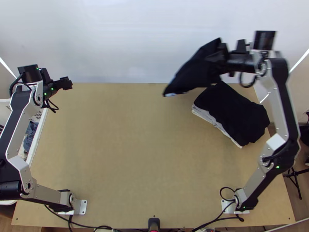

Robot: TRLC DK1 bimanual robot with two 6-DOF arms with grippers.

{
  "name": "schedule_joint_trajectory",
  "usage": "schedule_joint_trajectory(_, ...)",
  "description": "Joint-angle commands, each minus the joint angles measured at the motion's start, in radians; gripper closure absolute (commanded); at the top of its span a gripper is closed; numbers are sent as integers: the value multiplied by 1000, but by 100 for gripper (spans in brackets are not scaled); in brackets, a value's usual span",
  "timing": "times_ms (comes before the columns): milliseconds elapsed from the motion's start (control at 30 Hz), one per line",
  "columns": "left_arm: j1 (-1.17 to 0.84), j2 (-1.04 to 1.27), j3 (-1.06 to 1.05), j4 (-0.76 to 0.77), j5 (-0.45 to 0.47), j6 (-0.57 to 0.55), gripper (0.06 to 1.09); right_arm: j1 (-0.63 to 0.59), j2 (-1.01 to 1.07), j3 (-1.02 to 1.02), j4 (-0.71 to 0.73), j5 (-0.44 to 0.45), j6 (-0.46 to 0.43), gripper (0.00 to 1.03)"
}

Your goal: Fold the t-shirt

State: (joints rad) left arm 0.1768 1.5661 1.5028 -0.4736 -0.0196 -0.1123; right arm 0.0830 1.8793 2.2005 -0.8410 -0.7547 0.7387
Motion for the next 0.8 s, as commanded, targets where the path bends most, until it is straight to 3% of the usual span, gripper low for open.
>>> schedule_joint_trajectory(0,-11,3,-6,16,24,-7,10,-175,-29,38,-107,-106,-144,100)
schedule_joint_trajectory(167,-17,5,-9,18,26,-7,10,-256,-51,33,-155,-115,-213,100)
schedule_joint_trajectory(400,-25,-1,-19,18,26,-9,10,-338,-63,45,-158,-153,-229,100)
schedule_joint_trajectory(767,-34,-31,-36,18,26,-10,10,-384,-92,-41,-204,-156,-288,100)
